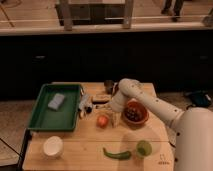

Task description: Place apple in paper cup

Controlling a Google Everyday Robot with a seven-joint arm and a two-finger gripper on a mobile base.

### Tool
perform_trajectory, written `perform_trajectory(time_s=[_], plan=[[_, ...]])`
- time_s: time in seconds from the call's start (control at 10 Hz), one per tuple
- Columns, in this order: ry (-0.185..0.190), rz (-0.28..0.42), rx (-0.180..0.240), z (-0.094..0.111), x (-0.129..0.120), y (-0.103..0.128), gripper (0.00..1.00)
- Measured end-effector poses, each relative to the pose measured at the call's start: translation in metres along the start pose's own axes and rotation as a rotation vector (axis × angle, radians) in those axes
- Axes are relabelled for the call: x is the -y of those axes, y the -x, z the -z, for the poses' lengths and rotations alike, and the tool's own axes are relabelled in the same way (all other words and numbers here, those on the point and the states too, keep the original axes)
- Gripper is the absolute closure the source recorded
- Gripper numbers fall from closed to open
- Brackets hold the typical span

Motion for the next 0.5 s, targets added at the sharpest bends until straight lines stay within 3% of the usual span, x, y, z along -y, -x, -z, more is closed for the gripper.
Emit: perform_trajectory(time_s=[0.3,0.5], plan=[[0.046,0.042,0.019,0.000,-0.012,0.021,0.20],[0.057,0.054,0.024,-0.001,-0.011,0.025,0.20]])
